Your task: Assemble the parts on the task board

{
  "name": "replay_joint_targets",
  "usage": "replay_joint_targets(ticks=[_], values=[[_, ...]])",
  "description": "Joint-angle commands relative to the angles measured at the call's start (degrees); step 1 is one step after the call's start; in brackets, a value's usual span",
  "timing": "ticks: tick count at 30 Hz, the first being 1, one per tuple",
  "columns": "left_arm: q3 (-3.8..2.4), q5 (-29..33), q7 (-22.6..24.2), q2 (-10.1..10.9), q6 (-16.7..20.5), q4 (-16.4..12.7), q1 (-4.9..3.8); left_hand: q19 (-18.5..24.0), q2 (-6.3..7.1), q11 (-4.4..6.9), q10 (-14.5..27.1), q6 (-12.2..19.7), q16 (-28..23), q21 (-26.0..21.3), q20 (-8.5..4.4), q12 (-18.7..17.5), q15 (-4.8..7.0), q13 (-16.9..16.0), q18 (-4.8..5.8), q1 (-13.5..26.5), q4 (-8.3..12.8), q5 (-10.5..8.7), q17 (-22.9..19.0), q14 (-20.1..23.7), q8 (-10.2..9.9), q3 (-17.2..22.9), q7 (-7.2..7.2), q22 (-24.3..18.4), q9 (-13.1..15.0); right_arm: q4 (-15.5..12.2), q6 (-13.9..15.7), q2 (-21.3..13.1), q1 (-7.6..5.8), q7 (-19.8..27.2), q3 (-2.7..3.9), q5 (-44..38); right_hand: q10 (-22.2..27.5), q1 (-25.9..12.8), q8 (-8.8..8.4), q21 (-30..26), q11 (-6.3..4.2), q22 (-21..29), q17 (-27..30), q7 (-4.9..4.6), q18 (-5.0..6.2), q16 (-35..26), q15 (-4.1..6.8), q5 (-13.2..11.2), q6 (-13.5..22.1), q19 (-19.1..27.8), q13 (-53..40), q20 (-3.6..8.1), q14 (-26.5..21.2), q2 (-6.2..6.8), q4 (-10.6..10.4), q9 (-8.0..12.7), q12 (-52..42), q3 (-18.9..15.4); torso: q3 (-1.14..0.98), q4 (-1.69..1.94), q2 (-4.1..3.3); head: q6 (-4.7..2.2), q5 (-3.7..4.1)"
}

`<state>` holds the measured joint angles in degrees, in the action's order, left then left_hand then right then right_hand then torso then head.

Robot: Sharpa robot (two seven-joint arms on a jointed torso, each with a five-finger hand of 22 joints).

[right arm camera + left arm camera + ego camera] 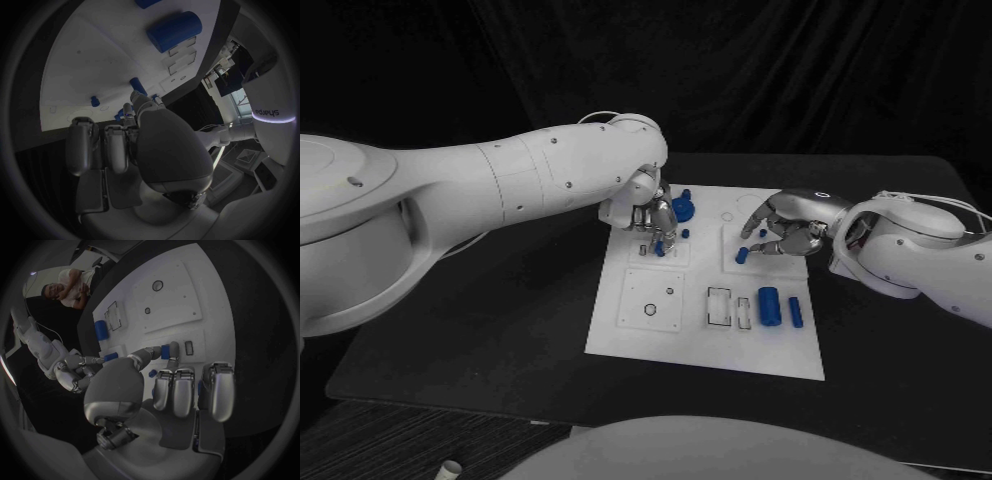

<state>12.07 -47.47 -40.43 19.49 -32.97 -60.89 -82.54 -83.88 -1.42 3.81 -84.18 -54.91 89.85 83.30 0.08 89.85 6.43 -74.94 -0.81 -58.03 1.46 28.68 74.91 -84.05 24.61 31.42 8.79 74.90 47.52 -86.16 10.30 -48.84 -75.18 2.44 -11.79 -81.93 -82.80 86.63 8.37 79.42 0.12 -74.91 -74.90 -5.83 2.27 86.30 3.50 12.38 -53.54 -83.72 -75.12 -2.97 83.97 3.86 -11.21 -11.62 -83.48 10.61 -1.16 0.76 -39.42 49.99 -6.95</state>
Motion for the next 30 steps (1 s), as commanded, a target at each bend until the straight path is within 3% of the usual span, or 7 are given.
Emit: replay_joint_targets(ticks=[1,12,19,20,25,26,30], values=[[-0.03,0.6,-2.9,-0.1,-1.0,-0.2,-0.15,-3.3,-1.12,0.50,-5.8,-9.5,0.1,-0.2,-0.44,0.1,0.48,-15.1,-0.76,-0.2,4.4,0.21,15.1,-5.9,-0.4,4.9,-8.95,12.9,-0.1,0.0,-0.9,0.0,0.15,-1.1,0.03,-0.3,0.5,0.5,0.15,-0.4,0.07,-11.2,-8.5,0.08,0.61,-0.3,-0.27,0.3,-0.3,0.2,-4.1,-0.21,3.7,-0.19,0.4,0.1,0.3,0.2,-0.02,0.11,-0.05,0.01,0.05],[-0.03,0.6,-2.9,-0.5,-1.7,0.3,-0.17,-3.2,-1.22,0.56,-5.8,-9.8,0.1,-0.4,-0.48,0.1,0.52,-15.1,-0.80,-0.2,4.4,0.29,15.1,-5.9,-0.7,4.9,-9.02,12.9,-0.2,0.0,-1.3,0.1,0.15,-1.3,0.03,-0.3,0.7,0.7,0.16,-0.8,0.08,-11.1,-8.1,0.06,0.69,-0.5,-0.28,0.8,-0.3,0.3,-3.7,-0.23,3.5,-0.30,0.6,0.2,0.7,0.5,-0.09,-0.03,-0.07,0.01,-0.08],[-0.03,0.6,-2.9,-0.6,-1.9,0.5,-0.17,-2.9,-1.76,0.31,-5.8,-9.7,0.1,-1.7,-0.45,0.1,0.39,-15.1,-1.02,0.3,3.1,-5.02,15.1,-5.9,-3.7,3.6,-8.64,12.5,-1.3,0.0,-1.3,0.2,0.15,-1.3,0.03,-0.3,0.9,0.7,0.15,-1.0,0.09,-11.0,-7.8,0.05,0.75,-0.7,-0.28,0.9,-0.3,0.5,-3.4,-0.23,3.4,-0.25,0.7,0.2,0.8,0.5,-0.11,-0.11,-0.11,0.01,-0.21],[-0.03,0.6,-2.9,-0.6,-1.8,0.5,-0.17,-2.8,-1.74,0.18,-5.8,-9.7,0.1,-2.0,-0.35,0.1,0.27,-15.1,-1.07,0.7,2.5,-6.71,15.1,-5.9,-4.5,2.9,-8.51,12.4,-1.6,0.0,-1.3,0.2,0.15,-1.3,0.03,-0.3,0.9,0.7,0.15,-1.0,0.09,-11.0,-7.8,0.05,0.75,-0.7,-0.28,0.9,-0.3,0.5,-3.4,-0.23,3.4,-0.25,0.7,0.2,0.8,0.5,-0.08,-0.11,-0.10,0.01,-0.24],[-0.03,0.6,-2.8,-0.6,-1.6,0.5,-0.17,-2.6,-1.45,-0.05,-5.8,-9.8,0.1,-2.8,-0.09,0.1,0.03,-15.1,-1.20,1.4,0.8,-9.99,15.1,-5.9,-6.5,0.6,-8.28,12.2,-2.2,0.1,-1.2,0.3,0.15,-1.3,0.03,-0.3,0.9,0.7,0.15,-1.0,0.09,-11.0,-7.8,0.05,0.75,-0.7,-0.28,0.9,-0.3,0.5,-3.4,-0.23,3.4,-0.25,0.7,0.2,0.8,0.5,-0.06,-0.10,-0.08,0.01,-0.27],[-0.03,0.6,-2.8,-0.6,-1.5,0.5,-0.17,-2.5,-1.44,-0.13,-5.8,-9.8,0.1,-3.0,0.00,0.1,-0.05,-15.1,-1.24,1.8,-0.1,-11.47,15.1,-5.9,-7.0,-0.2,-8.23,12.2,-2.4,0.1,-1.2,0.3,0.15,-1.3,0.03,-0.3,0.9,0.7,0.15,-1.0,0.09,-11.0,-7.8,0.05,0.75,-0.7,-0.28,0.9,-0.3,0.5,-3.4,-0.23,3.4,-0.25,0.7,0.2,0.8,0.5,-0.05,-0.11,-0.08,0.01,-0.31],[-0.03,0.6,-2.5,-0.6,-1.4,0.4,-0.16,-2.5,-1.50,-0.19,-5.8,-10.3,0.1,-3.2,0.08,0.1,-0.11,-15.1,-1.25,2.3,-1.6,-13.11,15.1,-5.9,-7.9,-1.9,-8.21,12.1,-2.6,0.1,-1.2,0.2,0.15,-1.3,0.03,-0.3,1.0,0.7,0.14,-1.1,0.09,-11.0,-7.7,0.04,0.77,-0.7,-0.29,1.0,-0.3,0.5,-3.4,-0.24,3.4,-0.21,0.7,0.2,0.9,0.5,0.01,-0.06,-0.12,0.01,-0.30]])
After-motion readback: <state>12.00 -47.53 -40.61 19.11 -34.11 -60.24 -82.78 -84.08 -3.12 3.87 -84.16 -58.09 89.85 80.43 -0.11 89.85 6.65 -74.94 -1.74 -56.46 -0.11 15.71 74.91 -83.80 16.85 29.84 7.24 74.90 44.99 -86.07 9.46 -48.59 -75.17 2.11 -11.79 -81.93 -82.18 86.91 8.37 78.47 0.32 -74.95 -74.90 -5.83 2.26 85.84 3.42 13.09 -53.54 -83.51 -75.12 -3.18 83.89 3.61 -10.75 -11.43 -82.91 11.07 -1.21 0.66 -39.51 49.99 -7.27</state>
